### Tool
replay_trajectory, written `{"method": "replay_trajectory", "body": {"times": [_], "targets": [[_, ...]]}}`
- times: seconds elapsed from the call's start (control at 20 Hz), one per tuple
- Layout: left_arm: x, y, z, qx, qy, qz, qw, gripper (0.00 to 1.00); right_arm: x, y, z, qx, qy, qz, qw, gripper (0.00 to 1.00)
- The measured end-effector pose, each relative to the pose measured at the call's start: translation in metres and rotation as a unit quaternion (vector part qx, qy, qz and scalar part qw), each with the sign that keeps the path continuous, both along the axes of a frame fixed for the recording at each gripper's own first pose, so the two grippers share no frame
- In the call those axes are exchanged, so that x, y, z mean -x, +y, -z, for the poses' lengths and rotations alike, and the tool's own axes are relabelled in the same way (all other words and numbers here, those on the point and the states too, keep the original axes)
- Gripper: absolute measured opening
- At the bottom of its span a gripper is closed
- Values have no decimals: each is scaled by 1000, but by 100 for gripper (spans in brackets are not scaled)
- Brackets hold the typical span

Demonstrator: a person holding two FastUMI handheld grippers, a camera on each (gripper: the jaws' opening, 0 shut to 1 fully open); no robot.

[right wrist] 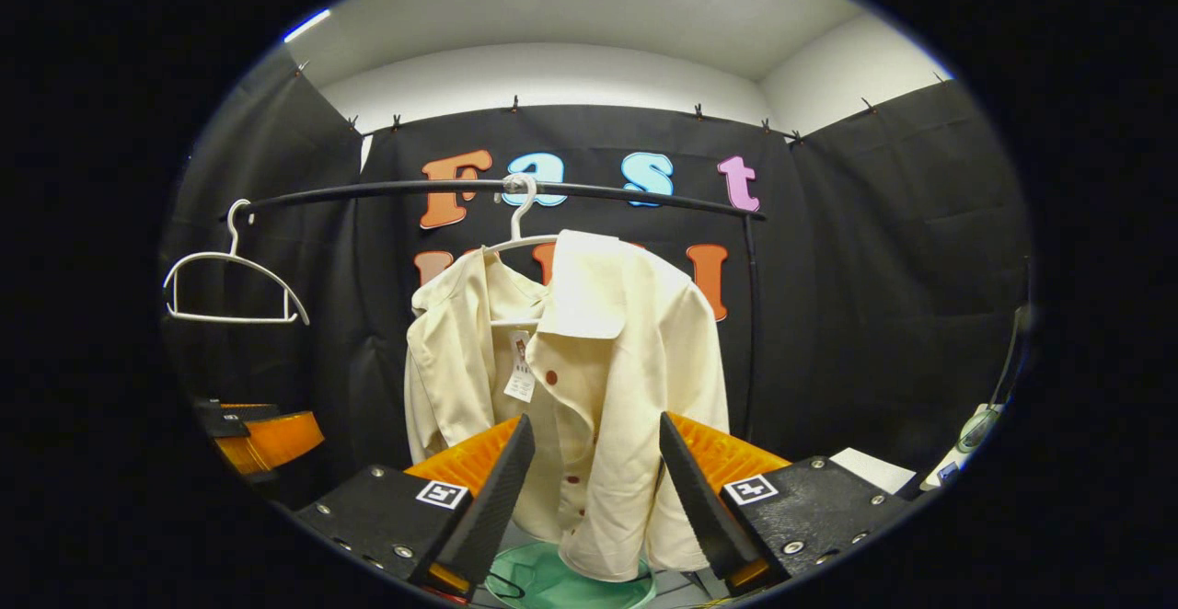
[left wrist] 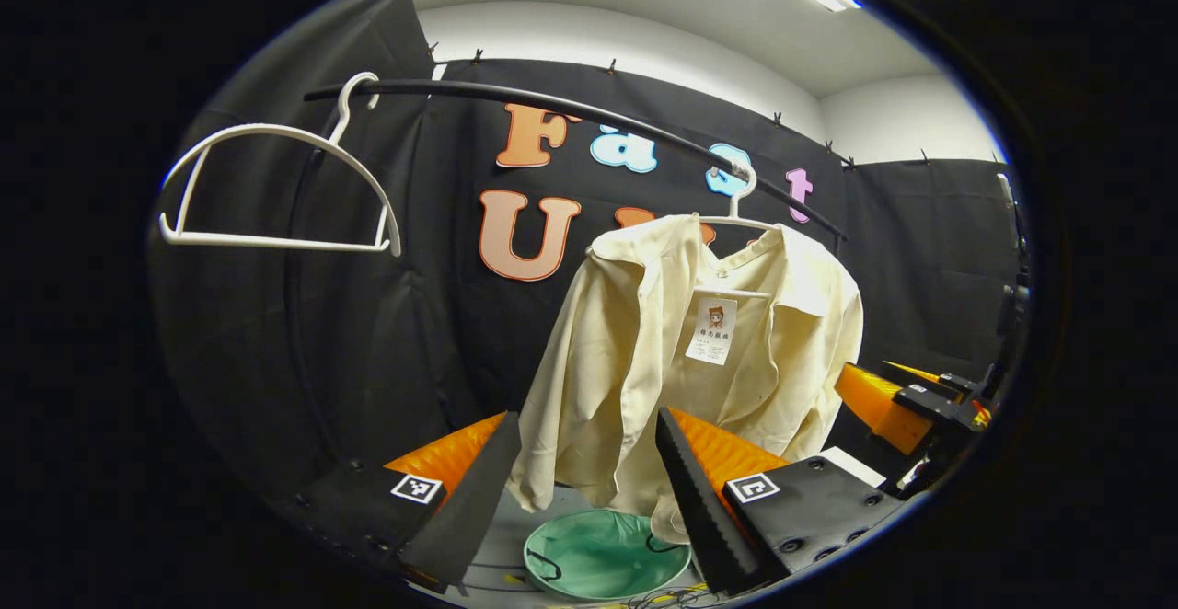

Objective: Grasp the clothes on the hanger with both hands and then place them into the laundry hamper below.

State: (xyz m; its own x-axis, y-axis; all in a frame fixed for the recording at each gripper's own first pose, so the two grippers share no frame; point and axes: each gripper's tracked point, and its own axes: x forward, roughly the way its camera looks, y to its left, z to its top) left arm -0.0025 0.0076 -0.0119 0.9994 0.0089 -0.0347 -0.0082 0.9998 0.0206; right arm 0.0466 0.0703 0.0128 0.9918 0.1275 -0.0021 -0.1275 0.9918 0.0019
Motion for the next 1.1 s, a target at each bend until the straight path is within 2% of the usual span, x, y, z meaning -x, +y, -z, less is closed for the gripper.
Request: {"method": "replay_trajectory", "body": {"times": [0.25, 0.65, 0.95, 1.1], "targets": [[3, 6, 1, -4, 2, -8, 1000, 96, -29, 21, 7, 7, 17, -15, 1000, 81], [1, 17, 11, -17, 20, -19, 999, 97, -83, 20, 28, 27, 36, 2, 999, 69], [-9, 19, 13, -16, 26, -18, 999, 96, -123, 29, 34, 31, 37, 3, 999, 67], [-17, 22, 14, -16, 29, -14, 999, 96, -140, 30, 45, 27, 51, 6, 998, 53]]}}
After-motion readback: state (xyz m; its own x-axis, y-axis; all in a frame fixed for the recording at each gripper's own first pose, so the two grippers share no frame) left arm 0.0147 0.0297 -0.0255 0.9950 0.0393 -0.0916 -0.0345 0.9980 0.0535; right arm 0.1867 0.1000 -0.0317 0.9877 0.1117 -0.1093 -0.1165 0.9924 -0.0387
